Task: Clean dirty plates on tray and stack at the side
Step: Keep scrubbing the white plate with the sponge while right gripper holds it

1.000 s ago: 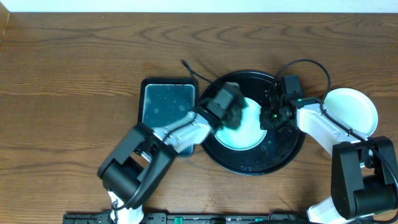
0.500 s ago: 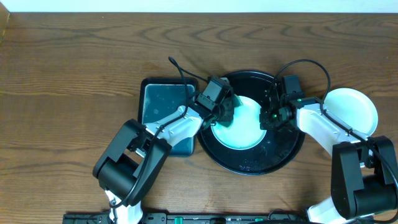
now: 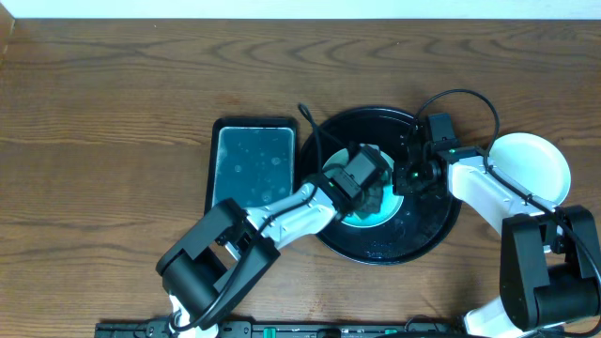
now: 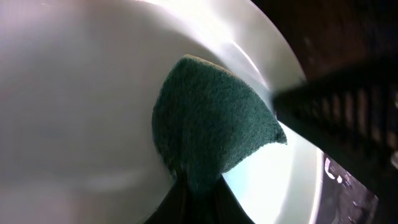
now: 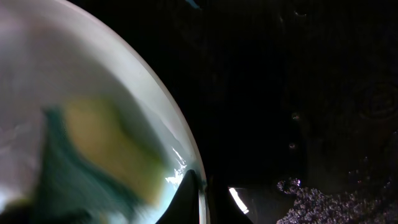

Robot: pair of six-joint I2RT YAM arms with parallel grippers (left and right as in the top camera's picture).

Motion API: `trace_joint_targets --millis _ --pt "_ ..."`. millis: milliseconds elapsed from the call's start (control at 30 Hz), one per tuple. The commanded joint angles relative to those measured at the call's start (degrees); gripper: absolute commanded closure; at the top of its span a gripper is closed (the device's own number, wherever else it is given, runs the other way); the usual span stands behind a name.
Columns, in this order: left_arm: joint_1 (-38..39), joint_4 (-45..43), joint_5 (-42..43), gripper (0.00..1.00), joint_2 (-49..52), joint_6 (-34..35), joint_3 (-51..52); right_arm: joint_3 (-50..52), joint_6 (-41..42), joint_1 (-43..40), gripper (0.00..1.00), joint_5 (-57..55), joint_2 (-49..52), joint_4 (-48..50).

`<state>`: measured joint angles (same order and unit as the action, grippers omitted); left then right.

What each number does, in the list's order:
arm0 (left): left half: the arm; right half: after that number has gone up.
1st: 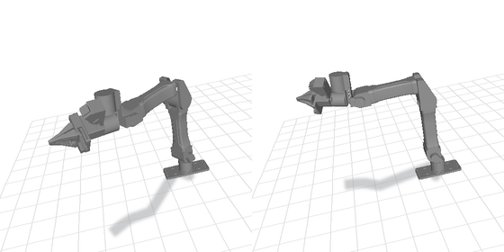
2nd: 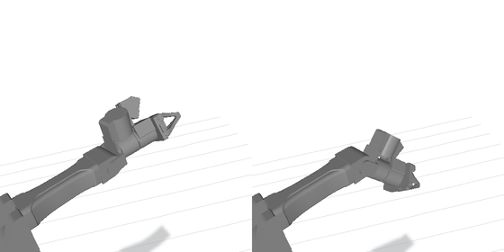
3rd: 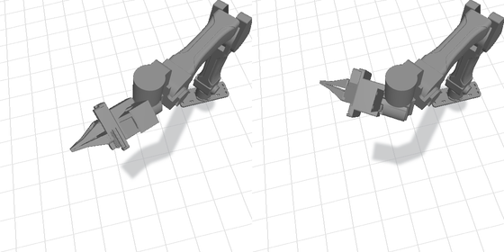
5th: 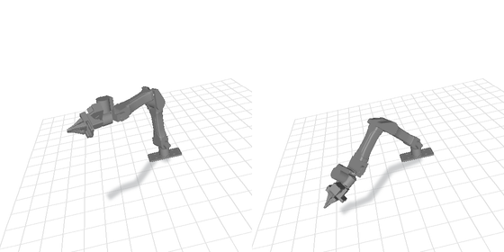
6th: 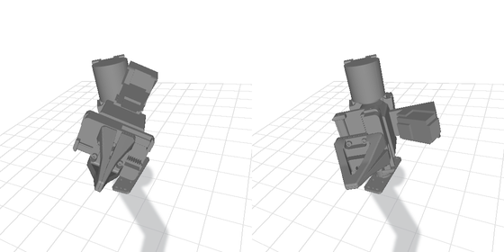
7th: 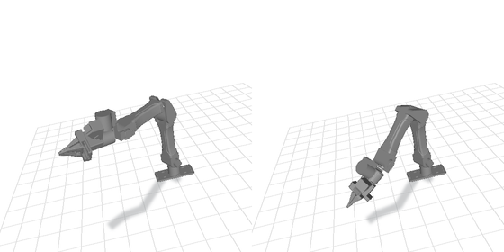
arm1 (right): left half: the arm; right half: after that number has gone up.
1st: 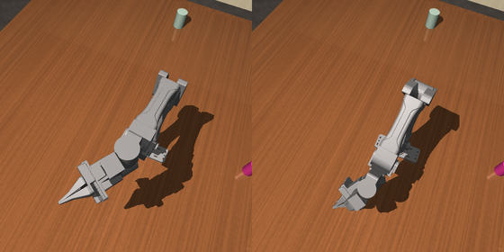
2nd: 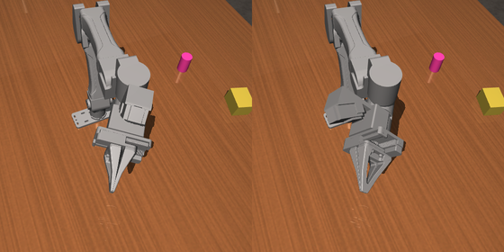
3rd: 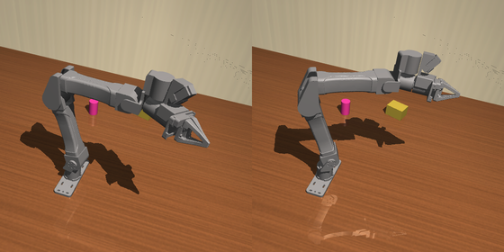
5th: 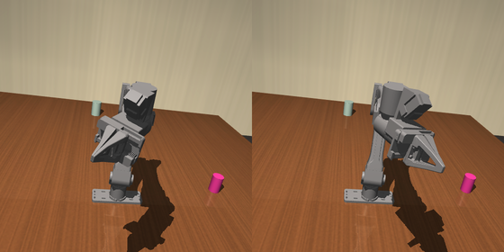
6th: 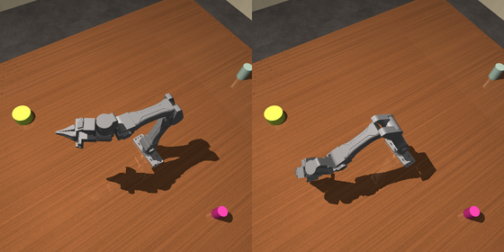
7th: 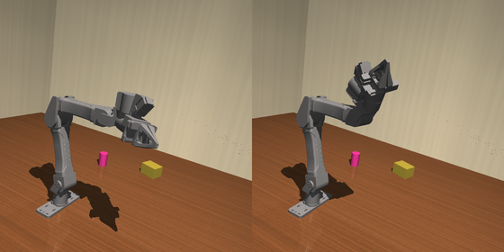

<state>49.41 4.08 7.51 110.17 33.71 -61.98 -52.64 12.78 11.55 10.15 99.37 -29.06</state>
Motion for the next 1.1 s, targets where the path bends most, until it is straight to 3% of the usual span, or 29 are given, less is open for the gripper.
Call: trace_joint_targets --millis 0,333,633,1067 --pt "2.36 2.51 5.9 0.92 3.19 1.73 2.6 2.19 -0.68 0.87 0.98 -1.77 2.64 -0.48" --pt "-5.22 2.45 -7.85 0.92 3.19 1.53 2.6 2.19 -0.68 0.87 0.98 -1.77 2.64 -0.48" --pt "-15.45 2.4 -6.51 0.92 3.19 1.53 2.6 2.19 -0.68 0.87 0.98 -1.77 2.64 -0.48" --pt "-16.5 2.99 -0.39 0.92 2.93 1.53 2.6 2.19 -0.68 0.87 0.98 -1.77 2.64 -0.5"
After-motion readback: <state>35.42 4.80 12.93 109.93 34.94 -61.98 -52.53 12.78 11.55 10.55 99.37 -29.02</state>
